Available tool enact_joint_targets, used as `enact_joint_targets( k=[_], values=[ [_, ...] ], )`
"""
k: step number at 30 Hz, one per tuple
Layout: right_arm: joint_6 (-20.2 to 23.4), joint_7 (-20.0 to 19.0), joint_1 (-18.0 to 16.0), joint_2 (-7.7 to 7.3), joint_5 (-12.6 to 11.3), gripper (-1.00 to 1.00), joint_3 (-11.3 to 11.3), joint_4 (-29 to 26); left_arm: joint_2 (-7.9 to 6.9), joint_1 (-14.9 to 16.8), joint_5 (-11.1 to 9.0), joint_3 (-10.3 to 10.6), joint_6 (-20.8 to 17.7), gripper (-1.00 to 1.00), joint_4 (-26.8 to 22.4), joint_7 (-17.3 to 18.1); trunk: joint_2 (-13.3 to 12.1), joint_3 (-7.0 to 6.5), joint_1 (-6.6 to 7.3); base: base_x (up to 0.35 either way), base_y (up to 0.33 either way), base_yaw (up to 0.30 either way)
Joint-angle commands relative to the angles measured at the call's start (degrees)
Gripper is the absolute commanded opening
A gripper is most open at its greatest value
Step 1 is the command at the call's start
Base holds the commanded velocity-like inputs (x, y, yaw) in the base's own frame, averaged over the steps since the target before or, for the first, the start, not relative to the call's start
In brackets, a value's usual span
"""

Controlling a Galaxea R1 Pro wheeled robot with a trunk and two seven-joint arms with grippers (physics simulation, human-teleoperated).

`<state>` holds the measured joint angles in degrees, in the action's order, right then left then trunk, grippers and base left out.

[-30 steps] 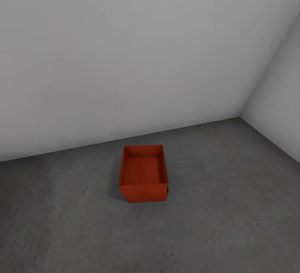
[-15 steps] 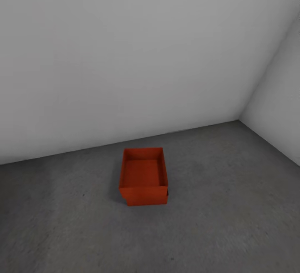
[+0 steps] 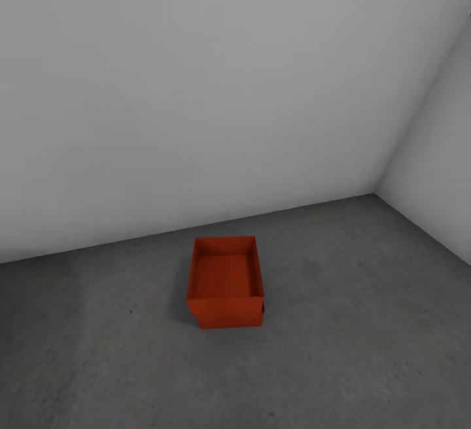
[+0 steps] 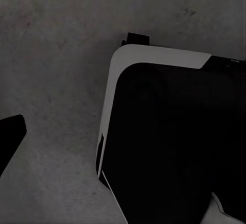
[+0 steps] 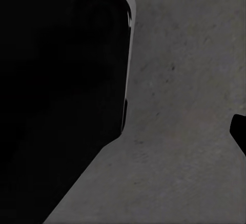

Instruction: Move the two storage containers from the living room to the garage. In the garage, place one container on the floor and stack the other container on top of it (either order is fine).

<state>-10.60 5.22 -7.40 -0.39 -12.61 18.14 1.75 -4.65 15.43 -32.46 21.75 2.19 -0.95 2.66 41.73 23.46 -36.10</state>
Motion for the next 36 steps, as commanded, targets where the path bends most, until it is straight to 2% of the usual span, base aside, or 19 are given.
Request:
enact_joint_targets(
  k=[1,36],
  values=[
    [-0.36,0.03,-0.07,0.05,-0.53,1.00,0.49,0.17,-0.01,0.04,-0.59,0.48,0.18,1.00,0.07,0.25,0.05,-0.04,-0.01,0.000,0.000,0.000],
    [-1.26,-2.73,-0.07,-0.68,-0.58,1.00,0.31,0.18,-0.01,0.04,-0.59,0.48,0.18,1.00,0.07,0.25,0.05,-3.35,-0.01,0.000,0.000,0.000]
  ],
)
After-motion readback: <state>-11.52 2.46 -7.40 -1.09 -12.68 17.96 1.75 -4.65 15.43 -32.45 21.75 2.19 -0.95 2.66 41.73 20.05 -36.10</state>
